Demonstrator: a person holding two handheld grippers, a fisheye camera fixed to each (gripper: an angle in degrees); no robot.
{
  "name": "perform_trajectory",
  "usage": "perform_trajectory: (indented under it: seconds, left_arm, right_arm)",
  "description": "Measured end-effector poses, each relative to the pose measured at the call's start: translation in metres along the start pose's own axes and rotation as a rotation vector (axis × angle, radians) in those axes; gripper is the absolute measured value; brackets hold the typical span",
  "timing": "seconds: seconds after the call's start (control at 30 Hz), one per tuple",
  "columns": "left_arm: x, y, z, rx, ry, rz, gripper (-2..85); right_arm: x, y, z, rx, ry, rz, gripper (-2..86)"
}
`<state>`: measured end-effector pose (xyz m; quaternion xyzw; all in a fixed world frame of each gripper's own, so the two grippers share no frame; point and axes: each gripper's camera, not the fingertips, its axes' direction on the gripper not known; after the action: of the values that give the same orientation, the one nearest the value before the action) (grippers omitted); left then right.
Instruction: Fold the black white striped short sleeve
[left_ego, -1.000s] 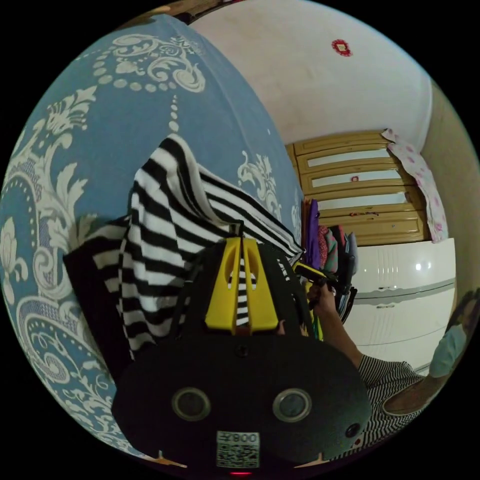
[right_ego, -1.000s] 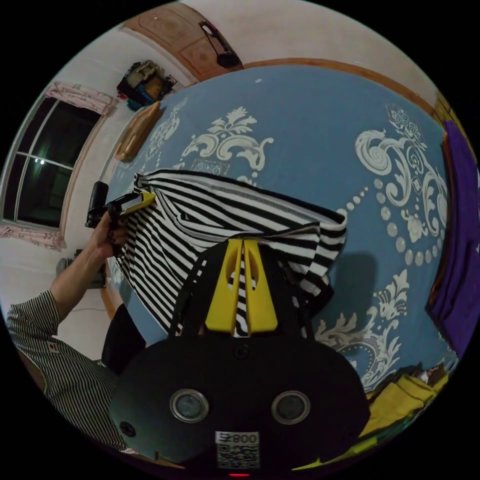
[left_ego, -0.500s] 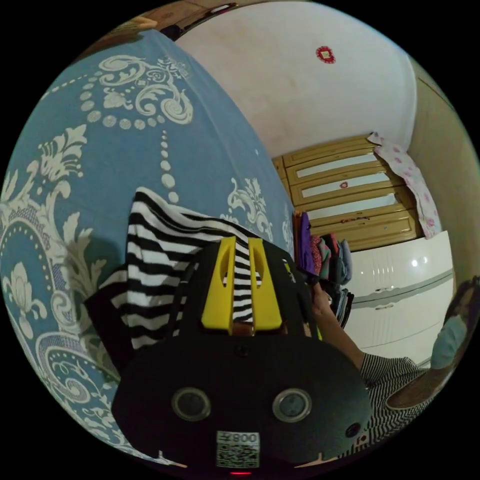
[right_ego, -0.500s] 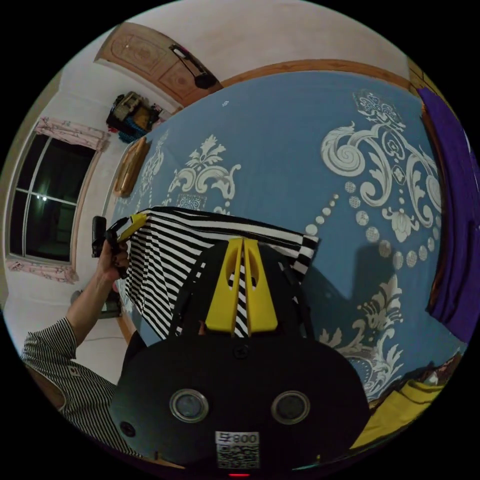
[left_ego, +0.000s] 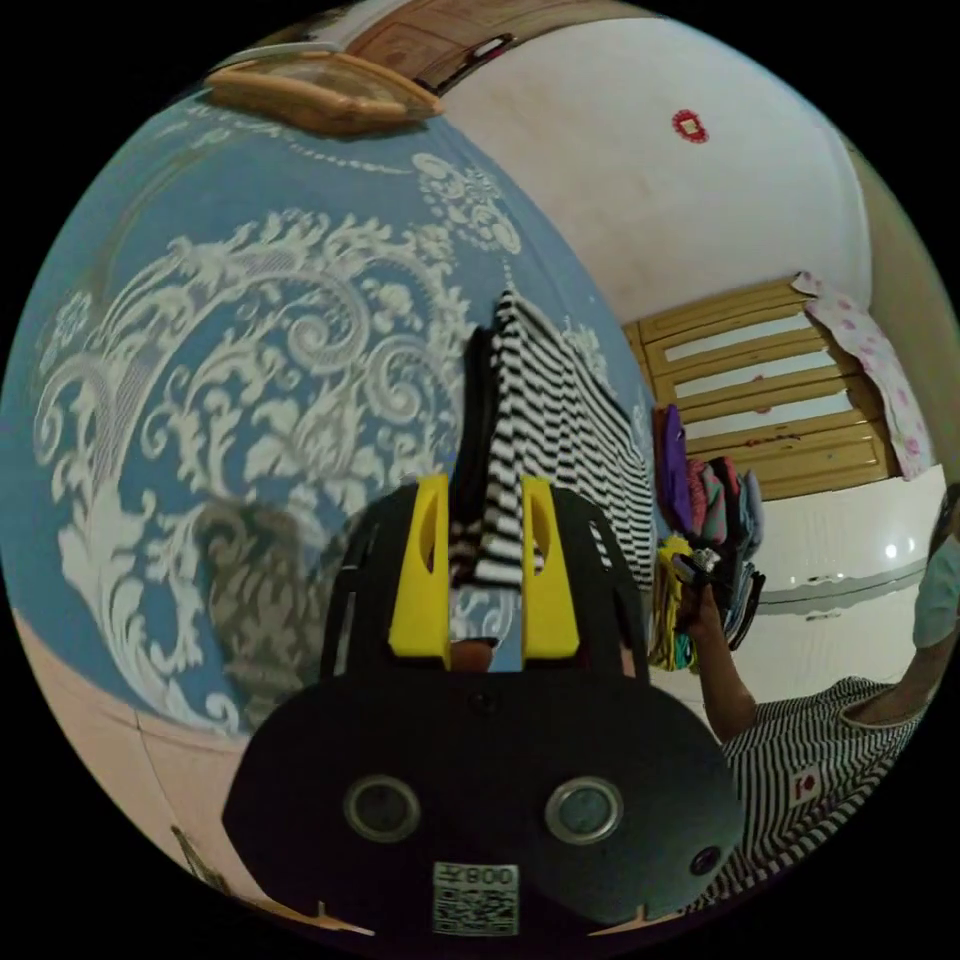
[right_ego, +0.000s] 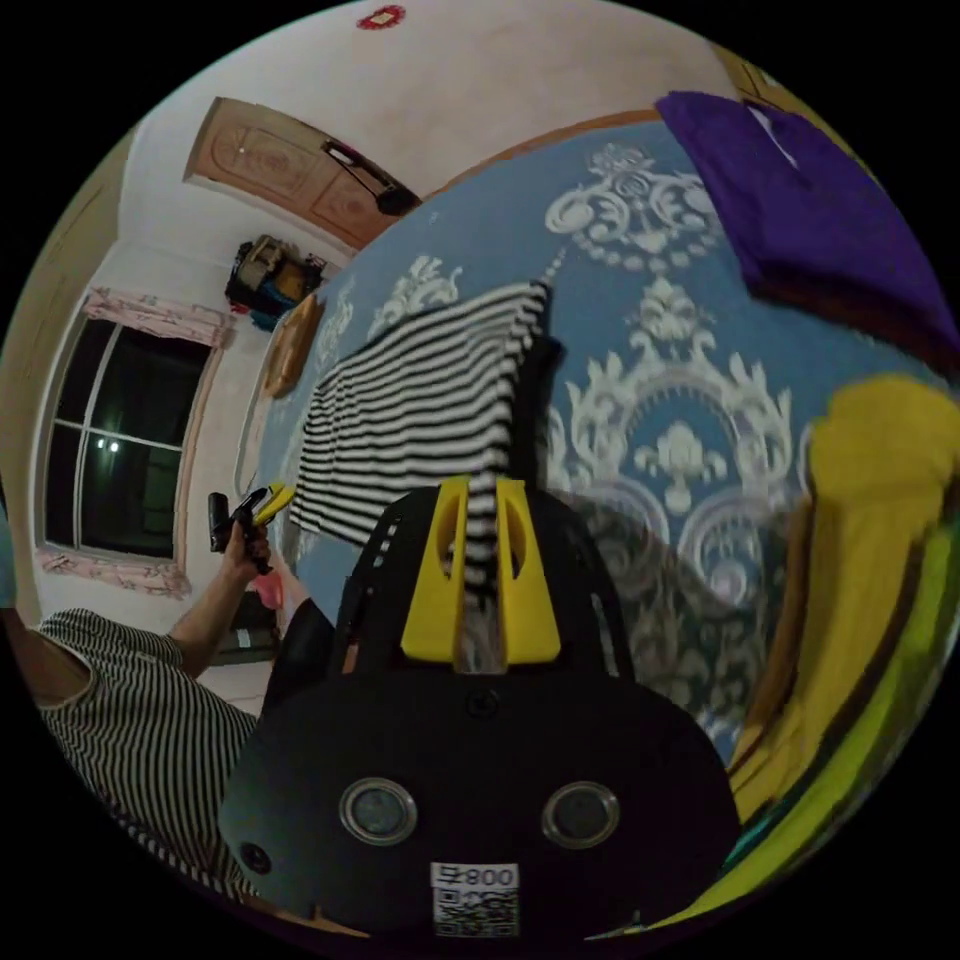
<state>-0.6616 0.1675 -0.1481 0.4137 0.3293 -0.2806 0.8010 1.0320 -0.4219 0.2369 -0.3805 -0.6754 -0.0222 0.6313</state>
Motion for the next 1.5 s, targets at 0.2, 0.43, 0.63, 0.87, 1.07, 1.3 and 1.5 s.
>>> perform_trajectory:
  seconds: [0.2,0.43,0.63,0.87,1.07,1.3,1.5]
  left_arm:
    - [-0.025,0.042,0.024,-0.025,0.007,-0.070,5.8]
    - [-0.030,0.069,0.056,-0.095,-0.004,-0.064,2.7]
    - [-0.032,0.107,0.061,-0.075,-0.010,-0.028,1.7]
    - [-0.045,0.163,0.088,-0.082,-0.045,-0.031,1.4]
    - [-0.065,0.216,0.134,-0.068,-0.058,-0.120,1.2]
    - [-0.034,0.282,0.164,0.014,-0.103,0.056,4.0]
    - [0.073,0.349,0.294,-0.214,-0.035,0.452,7.7]
  right_arm:
    - [0.037,0.063,0.005,-0.046,-0.059,0.131,7.3]
    - [0.058,0.080,0.001,-0.062,-0.073,0.147,3.8]
    - [0.069,0.104,-0.019,-0.088,-0.091,0.118,1.6]
    - [0.080,0.146,-0.045,-0.113,-0.119,0.084,1.0]
    - [0.106,0.178,-0.044,-0.121,-0.176,0.180,0.8]
    - [0.116,0.191,-0.058,-0.087,-0.209,0.184,0.8]
    - [0.117,0.196,-0.070,-0.052,-0.264,0.165,0.9]
